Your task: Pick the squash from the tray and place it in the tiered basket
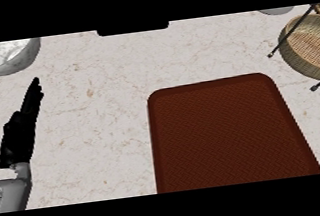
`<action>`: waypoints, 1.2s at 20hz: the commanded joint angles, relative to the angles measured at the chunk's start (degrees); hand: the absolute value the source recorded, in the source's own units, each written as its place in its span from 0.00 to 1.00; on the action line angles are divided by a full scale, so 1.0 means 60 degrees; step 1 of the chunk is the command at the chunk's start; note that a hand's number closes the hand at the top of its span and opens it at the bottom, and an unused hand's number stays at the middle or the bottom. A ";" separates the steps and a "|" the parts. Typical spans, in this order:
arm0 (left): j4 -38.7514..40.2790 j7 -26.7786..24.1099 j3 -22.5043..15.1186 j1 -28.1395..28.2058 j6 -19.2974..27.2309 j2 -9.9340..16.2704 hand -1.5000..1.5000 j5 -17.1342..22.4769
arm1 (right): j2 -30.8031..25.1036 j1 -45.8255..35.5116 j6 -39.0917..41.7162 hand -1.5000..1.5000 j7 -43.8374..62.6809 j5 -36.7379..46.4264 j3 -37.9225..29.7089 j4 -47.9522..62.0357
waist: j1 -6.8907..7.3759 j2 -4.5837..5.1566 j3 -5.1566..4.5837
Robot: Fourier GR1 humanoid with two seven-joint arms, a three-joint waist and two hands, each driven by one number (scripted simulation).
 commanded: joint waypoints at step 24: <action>-0.0171 -0.0162 0.0089 0.0085 -0.0276 -0.0628 0.50 -0.0605 | -0.0546 -0.5173 -0.2404 1.00 -0.6764 0.6583 0.2165 1.0415 | 0.0288 0.0074 0.0001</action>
